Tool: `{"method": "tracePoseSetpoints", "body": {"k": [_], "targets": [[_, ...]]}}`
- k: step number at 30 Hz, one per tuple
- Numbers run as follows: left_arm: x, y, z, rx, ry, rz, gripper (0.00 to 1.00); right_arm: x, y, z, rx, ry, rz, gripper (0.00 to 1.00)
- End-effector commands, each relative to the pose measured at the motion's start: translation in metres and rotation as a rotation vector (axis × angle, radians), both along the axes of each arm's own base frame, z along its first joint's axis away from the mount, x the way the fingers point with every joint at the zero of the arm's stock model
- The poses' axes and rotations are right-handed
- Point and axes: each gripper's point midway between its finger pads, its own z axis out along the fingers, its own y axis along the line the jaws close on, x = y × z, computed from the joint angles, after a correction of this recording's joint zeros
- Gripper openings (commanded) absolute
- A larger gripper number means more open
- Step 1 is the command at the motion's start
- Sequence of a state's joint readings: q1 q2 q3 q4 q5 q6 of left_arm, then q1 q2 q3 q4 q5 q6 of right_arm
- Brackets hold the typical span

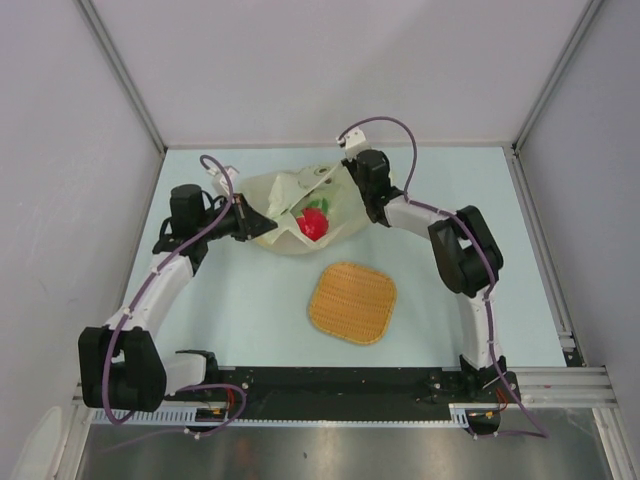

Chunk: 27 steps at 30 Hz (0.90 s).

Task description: Take the fake fruits out of the plastic bag

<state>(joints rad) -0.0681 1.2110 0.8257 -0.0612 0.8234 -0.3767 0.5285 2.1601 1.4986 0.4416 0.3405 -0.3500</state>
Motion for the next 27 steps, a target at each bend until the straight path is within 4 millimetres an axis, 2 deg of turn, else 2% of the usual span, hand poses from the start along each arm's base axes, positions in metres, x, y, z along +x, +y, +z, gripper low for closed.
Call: {"method": "tracePoseSetpoints", "body": {"k": [1, 4, 5, 6, 8, 11, 12, 16, 17, 19, 21, 22, 23, 27], "targets": [[0.006, -0.006, 0.026, -0.028, -0.078, -0.025, 0.0, -0.008, 0.006, 0.12, 0.144, -0.179, 0.034, 0.0], [0.006, -0.006, 0.023, -0.03, -0.068, -0.028, 0.0, -0.029, 0.035, 0.086, 0.154, -0.039, 0.158, 0.01], [0.007, -0.007, 0.022, -0.03, -0.061, -0.03, 0.0, -0.039, 0.044, 0.068, 0.146, 0.015, 0.195, 0.03], [0.007, -0.007, 0.023, -0.031, -0.062, -0.031, 0.01, -0.049, 0.06, 0.06, 0.155, 0.052, 0.262, 0.04], [0.009, -0.007, 0.026, -0.032, -0.066, -0.031, 0.0, -0.06, 0.074, 0.044, 0.23, 0.139, 0.292, 0.06], [0.01, -0.007, 0.028, -0.029, -0.073, -0.032, 0.0, -0.085, 0.104, 0.032, 0.381, 0.295, 0.41, 0.06], [0.01, -0.008, 0.027, -0.029, -0.065, -0.034, 0.0, -0.088, 0.108, 0.029, 0.415, 0.33, 0.415, 0.07], [0.009, -0.009, 0.022, -0.025, -0.049, -0.037, 0.0, -0.099, 0.12, 0.009, 0.556, 0.467, 0.391, 0.41], [0.009, -0.009, 0.021, -0.024, -0.045, -0.036, 0.0, -0.1, 0.123, 0.001, 0.572, 0.49, 0.393, 0.46], [0.01, -0.011, 0.017, -0.016, -0.032, -0.044, 0.0, -0.096, 0.124, 0.0, 0.629, 0.518, 0.352, 0.54], [0.009, -0.013, 0.016, -0.01, -0.025, -0.054, 0.0, -0.094, 0.125, -0.015, 0.66, 0.568, 0.312, 0.54], [0.011, -0.013, 0.013, -0.006, -0.014, -0.054, 0.0, -0.091, 0.127, -0.014, 0.673, 0.574, 0.304, 0.54], [0.011, -0.014, 0.012, -0.004, -0.008, -0.059, 0.0, -0.09, 0.124, -0.028, 0.673, 0.607, 0.269, 0.53], [0.016, -0.017, 0.012, 0.004, -0.006, -0.066, 0.01, -0.081, 0.115, -0.048, 0.73, 0.661, 0.172, 0.52]]}}
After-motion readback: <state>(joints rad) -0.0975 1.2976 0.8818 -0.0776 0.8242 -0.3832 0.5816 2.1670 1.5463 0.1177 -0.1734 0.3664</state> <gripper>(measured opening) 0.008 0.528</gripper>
